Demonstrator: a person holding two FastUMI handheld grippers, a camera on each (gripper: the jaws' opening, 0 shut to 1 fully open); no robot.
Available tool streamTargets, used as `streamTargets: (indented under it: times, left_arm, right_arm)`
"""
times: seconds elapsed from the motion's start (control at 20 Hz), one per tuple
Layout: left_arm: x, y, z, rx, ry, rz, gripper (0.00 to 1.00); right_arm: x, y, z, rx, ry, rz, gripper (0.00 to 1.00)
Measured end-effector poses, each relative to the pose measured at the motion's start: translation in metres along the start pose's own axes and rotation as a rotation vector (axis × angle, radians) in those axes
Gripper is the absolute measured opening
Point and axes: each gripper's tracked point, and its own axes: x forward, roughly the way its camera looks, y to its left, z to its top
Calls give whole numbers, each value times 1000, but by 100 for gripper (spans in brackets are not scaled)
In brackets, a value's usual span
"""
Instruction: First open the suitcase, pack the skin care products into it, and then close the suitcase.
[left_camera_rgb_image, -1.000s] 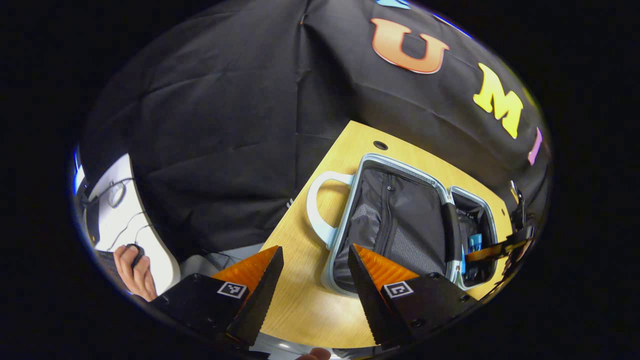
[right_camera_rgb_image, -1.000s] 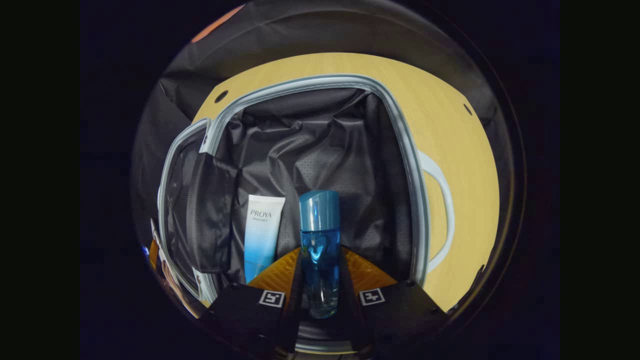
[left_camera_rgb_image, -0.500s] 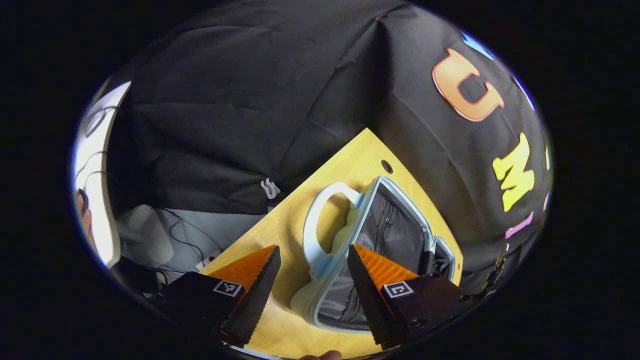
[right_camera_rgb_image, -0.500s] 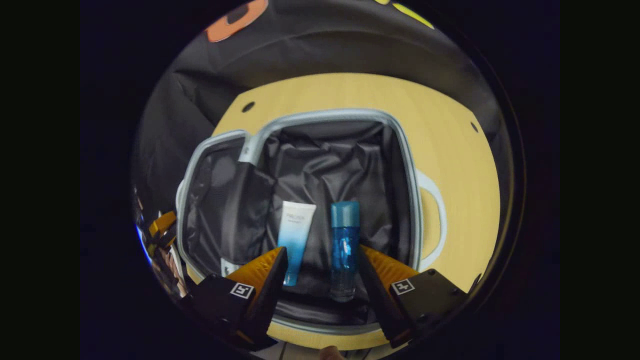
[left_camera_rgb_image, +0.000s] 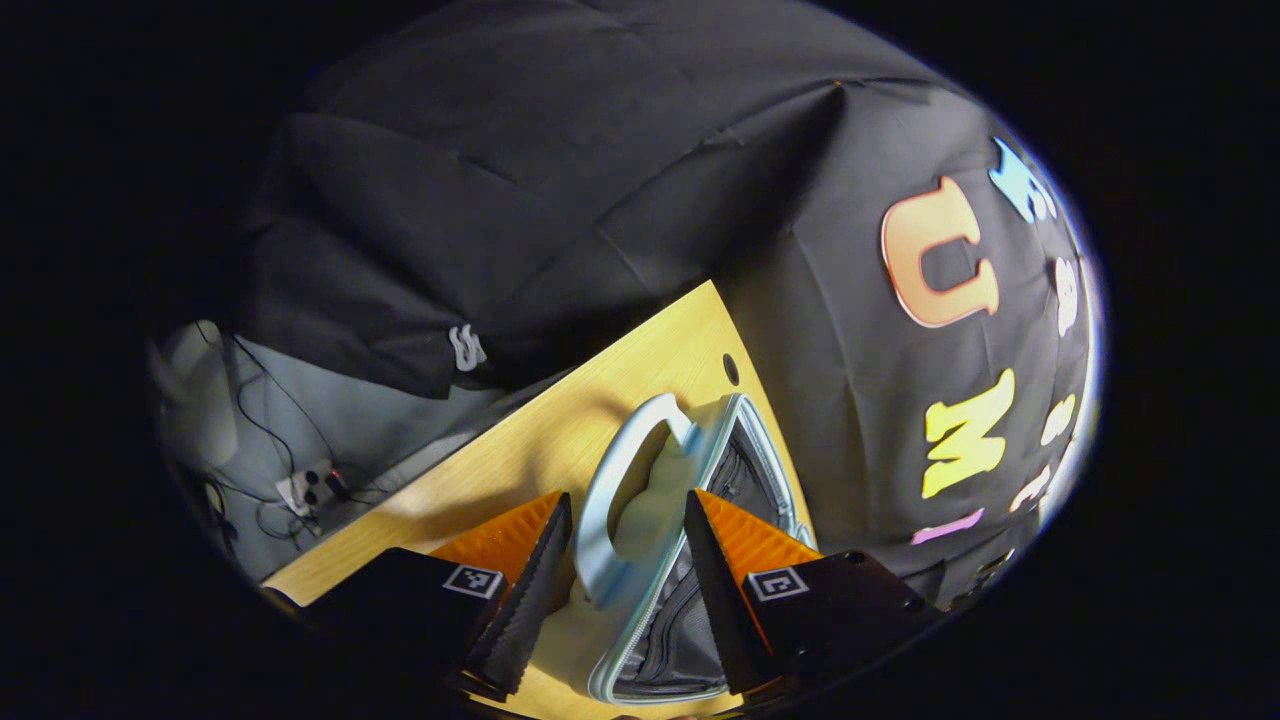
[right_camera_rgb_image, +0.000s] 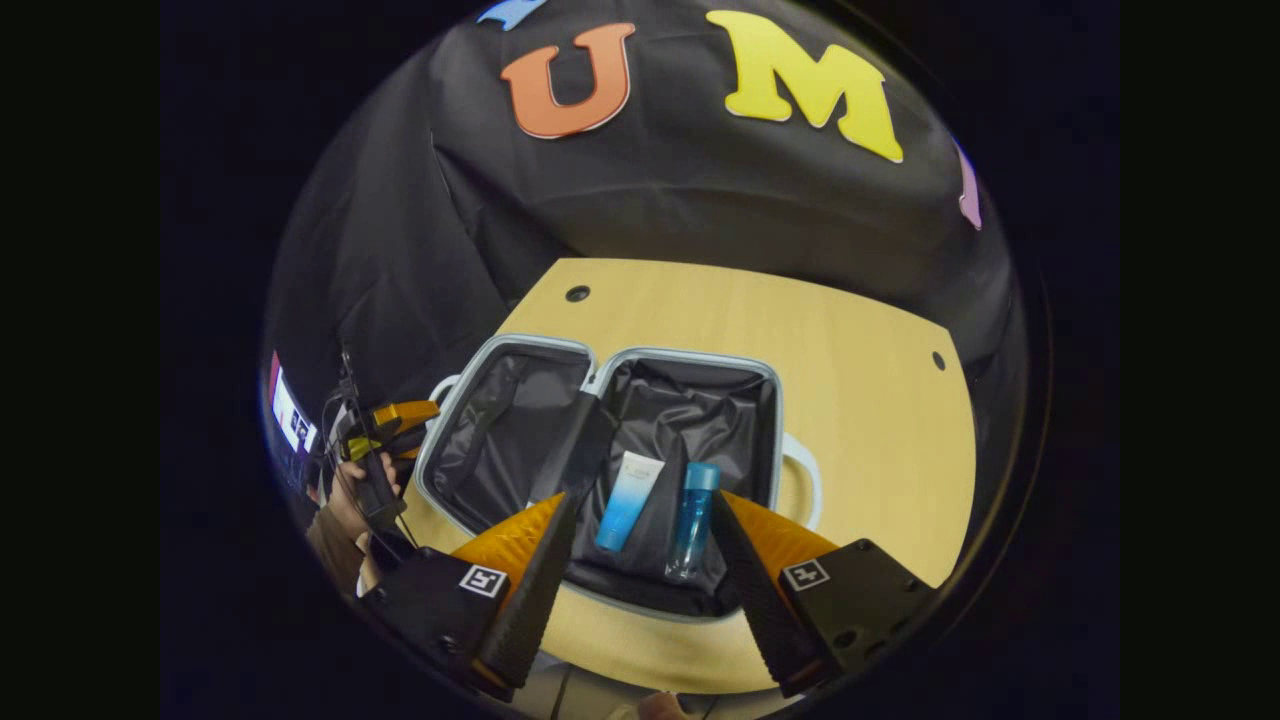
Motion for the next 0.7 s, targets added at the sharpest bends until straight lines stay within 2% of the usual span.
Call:
streamTargets:
  times: [0.1, 0.15, 0.25, 0.35, 0.4, 0.5, 0.65, 0.7]
  left_arm:
    - [5, -4, -3, -69, -3, -59, 70]
    - [6, -2, 0, -99, -13, -86, 67]
    - [6, -2, 2, -159, -22, -136, 64]
    - [8, 3, 8, -216, -49, -145, 56]
    - [10, 17, 7, -220, -58, -91, 46]
    - [8, 17, 5, -241, -55, -102, 17]
    - [7, 20, 2, -173, -57, -72, 10]
    - [6, 18, 1, -142, -61, -56, 0]
  right_arm:
    - [-8, -7, -2, 17, -7, -12, 81]
    - [-12, -8, -4, 28, -8, -15, 78]
    - [-17, -13, -8, 36, -4, -23, 81]
    - [-21, -14, -10, 42, -5, -29, 78]
    - [-25, -15, -10, 44, -9, -29, 81]
    - [-29, -15, -12, 40, -17, -24, 81]
    - [-33, -12, -17, 53, -22, -10, 81]
    - [-34, -13, -17, 52, -28, -9, 81]
